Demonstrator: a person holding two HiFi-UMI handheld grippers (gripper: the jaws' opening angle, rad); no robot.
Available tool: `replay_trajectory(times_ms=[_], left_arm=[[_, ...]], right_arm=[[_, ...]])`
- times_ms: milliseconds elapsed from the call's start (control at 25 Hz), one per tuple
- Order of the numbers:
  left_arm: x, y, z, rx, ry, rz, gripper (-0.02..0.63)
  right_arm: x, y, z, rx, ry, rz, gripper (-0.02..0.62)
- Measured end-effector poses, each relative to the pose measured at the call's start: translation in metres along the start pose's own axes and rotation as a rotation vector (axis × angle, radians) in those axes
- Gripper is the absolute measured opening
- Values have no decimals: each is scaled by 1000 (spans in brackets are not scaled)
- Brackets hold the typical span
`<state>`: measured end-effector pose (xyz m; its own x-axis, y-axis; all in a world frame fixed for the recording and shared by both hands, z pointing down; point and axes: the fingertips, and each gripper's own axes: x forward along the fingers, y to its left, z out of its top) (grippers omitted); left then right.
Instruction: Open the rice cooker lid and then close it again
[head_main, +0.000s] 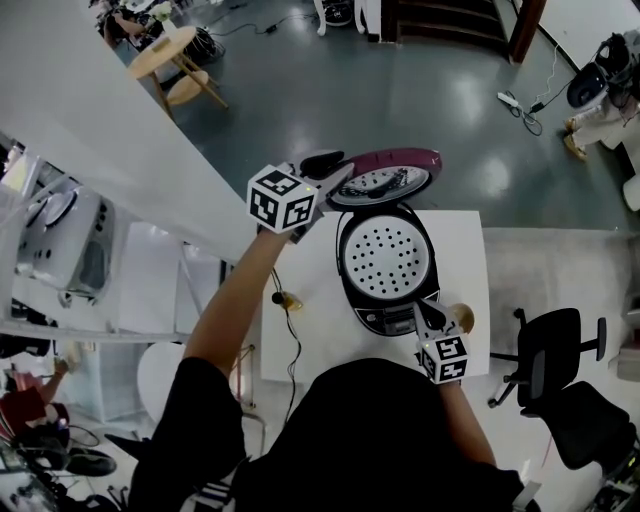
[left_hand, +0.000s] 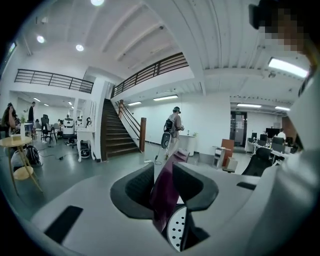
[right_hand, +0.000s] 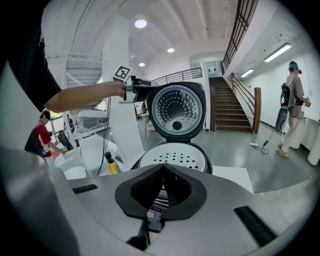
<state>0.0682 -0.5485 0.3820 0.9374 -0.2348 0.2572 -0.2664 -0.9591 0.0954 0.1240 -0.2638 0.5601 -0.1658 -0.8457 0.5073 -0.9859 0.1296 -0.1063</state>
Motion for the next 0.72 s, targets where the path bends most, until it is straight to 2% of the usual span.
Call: replay_trajectory(times_ms=[160,440,720], left_arm=[[1,-8,-1,97,51,-16,99],[-1,-23,-6,191,152,-35,84],[-8,-43,-13,216,181,-19,81]], right_arm=[[-2,-1,-7,-1,10,4,0],[-6,2,-6,-11,-7,31,0],[-14,7,-9,-25,-12,74,0]])
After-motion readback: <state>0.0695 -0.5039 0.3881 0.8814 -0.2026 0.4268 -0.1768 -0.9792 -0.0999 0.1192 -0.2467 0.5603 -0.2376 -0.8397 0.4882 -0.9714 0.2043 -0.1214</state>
